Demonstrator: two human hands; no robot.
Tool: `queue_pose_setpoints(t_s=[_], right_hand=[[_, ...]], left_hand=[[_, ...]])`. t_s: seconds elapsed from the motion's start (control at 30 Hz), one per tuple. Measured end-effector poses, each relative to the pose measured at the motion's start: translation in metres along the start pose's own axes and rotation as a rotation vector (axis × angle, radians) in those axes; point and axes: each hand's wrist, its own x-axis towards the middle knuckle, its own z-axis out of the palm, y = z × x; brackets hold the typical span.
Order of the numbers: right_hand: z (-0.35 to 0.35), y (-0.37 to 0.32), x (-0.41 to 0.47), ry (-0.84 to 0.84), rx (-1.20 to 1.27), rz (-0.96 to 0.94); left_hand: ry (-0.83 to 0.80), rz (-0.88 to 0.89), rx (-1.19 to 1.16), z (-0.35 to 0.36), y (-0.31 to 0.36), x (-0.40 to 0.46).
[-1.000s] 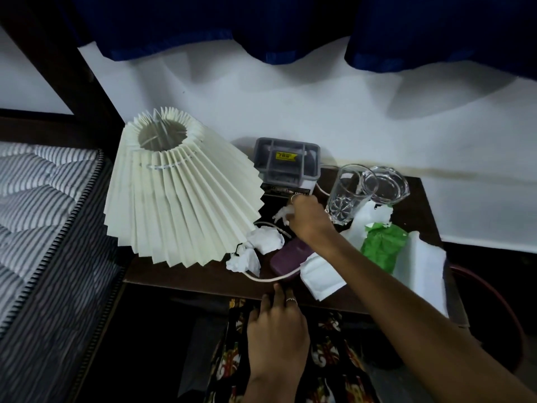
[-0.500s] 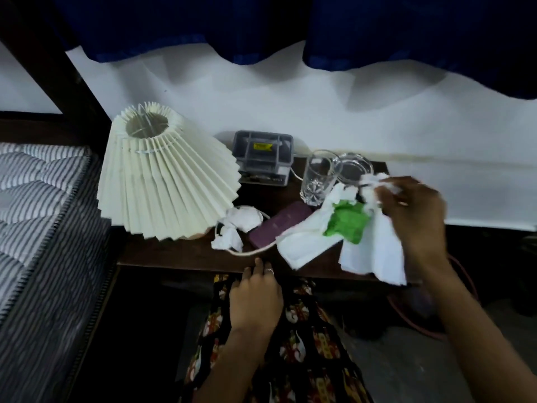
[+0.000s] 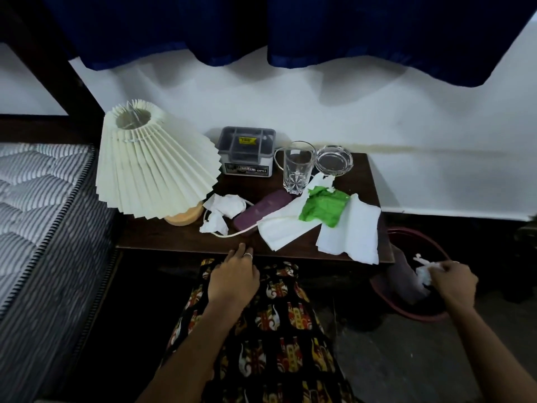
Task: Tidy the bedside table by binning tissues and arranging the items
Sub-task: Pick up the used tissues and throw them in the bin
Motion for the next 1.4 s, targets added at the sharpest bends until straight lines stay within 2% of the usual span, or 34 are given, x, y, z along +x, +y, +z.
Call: queue_pose_setpoints(t_s=[0.13,0.2,0.37,0.5,0.57,0.7,0.77,0.83,0.97,1.07,1.17,1.23,1.33,1.4], right_hand=[[-0.001,0.0,0.014,-0.018,-0.009,-0.004],[-0.006,-0.015,0.014,0.008,-0.015,-0.086],[-0.009,-0.088,-0.009,0.069,0.061,-0.518],[0.007,-0.153,-0.033,-0.034,0.025,-0.885],[0.019,-0.179,-0.04,-0.08,-0.078,-0.955],[0.048,-0.216,-0.042,-0.186,-0.35,-0.916],[0.062,-0.223,-0.037,-0.207,-0.374,-0.898],[0.071,-0.225,-0.035,-0.156,-0.355,-0.916],[0.068,-0.224,-0.039,-0.031,-0.231,-0.97],[0.05,-0.219,-0.043,-0.007,-0.02,-1.026],[0.02,-0.205,-0.046,0.096,0.169,-1.049],[-0.004,-0.19,-0.043,0.18,0.27,-0.985],[-0.035,-0.161,-0.027,0.254,0.445,-0.757],[-0.05,-0.136,-0.009,0.382,0.441,-0.599]], left_hand=[[-0.015,-0.013,0.018,0.0,0.002,0.002],[-0.005,-0.016,0.035,0.001,0.005,0.003],[0.005,-0.021,0.059,0.003,0.009,0.006],[0.008,-0.012,0.082,0.004,0.011,0.008],[0.011,-0.003,0.088,0.005,0.011,0.008],[0.013,0.008,0.075,0.005,0.009,0.009],[0.027,0.023,0.091,0.005,0.008,0.008],[0.033,0.029,0.094,0.005,0.006,0.008],[0.025,0.043,0.1,0.004,0.003,0.008],[0.012,0.043,0.09,0.003,0.004,0.01],[0.004,0.045,0.113,0.003,0.005,0.009],[-0.002,0.044,0.11,0.003,0.005,0.007],[-0.009,0.037,0.105,0.002,0.006,0.005],[-0.019,0.033,0.109,0.001,0.007,0.005]])
